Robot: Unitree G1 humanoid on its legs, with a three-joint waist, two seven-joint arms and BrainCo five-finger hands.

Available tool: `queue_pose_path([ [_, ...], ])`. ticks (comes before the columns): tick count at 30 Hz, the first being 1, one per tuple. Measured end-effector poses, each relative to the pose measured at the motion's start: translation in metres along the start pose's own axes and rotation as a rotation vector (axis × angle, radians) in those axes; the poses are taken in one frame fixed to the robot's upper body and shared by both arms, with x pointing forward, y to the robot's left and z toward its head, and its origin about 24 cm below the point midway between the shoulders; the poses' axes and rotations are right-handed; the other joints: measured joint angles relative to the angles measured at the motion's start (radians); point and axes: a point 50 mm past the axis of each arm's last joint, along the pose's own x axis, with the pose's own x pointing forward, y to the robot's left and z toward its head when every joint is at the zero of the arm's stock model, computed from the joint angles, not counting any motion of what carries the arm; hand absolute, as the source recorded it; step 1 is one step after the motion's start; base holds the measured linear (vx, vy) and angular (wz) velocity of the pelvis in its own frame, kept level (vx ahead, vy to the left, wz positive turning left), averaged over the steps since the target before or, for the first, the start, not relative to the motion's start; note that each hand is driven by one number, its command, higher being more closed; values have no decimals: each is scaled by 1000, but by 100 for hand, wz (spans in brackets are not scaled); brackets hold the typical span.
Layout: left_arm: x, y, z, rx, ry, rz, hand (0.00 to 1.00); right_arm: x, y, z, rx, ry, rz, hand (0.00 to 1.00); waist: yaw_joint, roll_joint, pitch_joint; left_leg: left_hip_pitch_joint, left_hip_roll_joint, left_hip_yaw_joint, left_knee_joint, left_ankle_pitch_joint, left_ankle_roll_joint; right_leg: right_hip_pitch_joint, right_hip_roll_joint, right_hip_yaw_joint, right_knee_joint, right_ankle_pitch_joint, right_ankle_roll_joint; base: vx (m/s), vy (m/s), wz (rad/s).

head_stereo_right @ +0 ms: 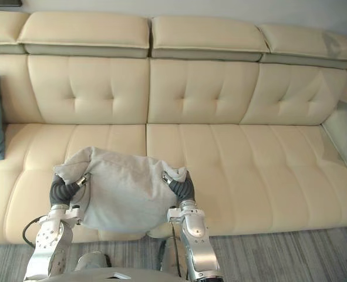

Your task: Pick up cushions and gather them together orderly.

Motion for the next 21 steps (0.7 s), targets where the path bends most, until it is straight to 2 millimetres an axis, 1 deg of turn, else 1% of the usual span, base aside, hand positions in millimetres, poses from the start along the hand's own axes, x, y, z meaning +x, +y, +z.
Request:
queue_pose_path([
  [1,0,-3,-4,-10,14,1,100,2,-5,2,-21,-7,0,100,3,17,-1,-21,4,-31,8,1,-9,15,8,1,-34,4,-5,278,-159,-22],
  [2,-1,-9,-4,-15,15,-14,100,1,-11,2,-33,-6,-12,100,-1,26,-3,-22,-7,-46,-39,6,-12,26,11,0,-53,4,-5,120,-57,-15],
  [3,-1,-10,-4,-16,14,-16,100,0,-11,2,-34,-6,-13,100,-2,27,-3,-22,-8,-47,-44,7,-12,27,12,-1,-54,4,-5,135,-69,-3],
  [4,0,-14,-4,-29,12,-24,100,-1,-14,1,-39,-1,-20,100,-2,32,-7,-12,-15,-56,-110,45,-11,49,24,-8,-76,4,-5,131,-36,6],
  [5,1,-15,-3,-31,9,-25,100,0,-13,2,-35,-7,-20,100,-3,28,-12,21,-16,-62,-157,61,-37,77,27,-18,-109,4,-4,152,-37,12],
  [6,1,-15,-3,-26,6,-26,100,0,-13,4,-35,-13,-20,100,-4,29,-14,34,-18,-63,-176,66,-38,86,27,-22,-122,6,-1,140,-4,14],
  [8,2,-14,-2,-13,2,-16,100,1,-11,10,-22,-40,-19,100,4,28,-26,54,-29,-66,-226,88,-47,97,24,-23,-158,19,5,75,34,11],
  [12,4,-12,1,15,-15,13,100,7,-7,18,-10,-78,-11,100,6,32,-55,73,-63,-90,-270,141,-45,157,9,-25,-267,69,16,69,48,11],
  [14,9,-14,5,37,-39,27,100,14,-5,27,-12,-113,-3,100,6,41,-80,77,-80,-101,-271,151,-43,195,-2,-25,-339,104,23,65,103,3],
  [16,15,-16,7,41,-53,36,100,20,-3,34,-14,-142,-8,100,3,47,-89,81,-91,-114,-271,156,-44,218,-10,-25,-376,123,29,32,85,1],
  [17,20,-17,11,55,-72,41,100,26,-1,42,-12,-177,-14,100,3,53,-99,82,-97,-115,-275,158,-42,230,-13,-23,-406,143,28,13,72,-1],
  [19,27,-18,19,76,-107,53,100,35,4,56,-11,-233,-9,100,2,53,-104,82,-106,-117,-284,159,-41,243,-18,-24,-442,163,32,8,67,-1],
  [20,29,-18,21,85,-116,56,100,38,5,60,-11,-246,-13,100,2,53,-105,82,-107,-118,-288,160,-40,244,-18,-24,-449,168,33,-11,45,4],
  [21,37,-19,26,106,-141,65,100,46,9,73,-8,-293,-13,100,1,53,-107,82,-110,-121,-300,166,-33,248,-20,-26,-468,184,33,-17,29,5],
])
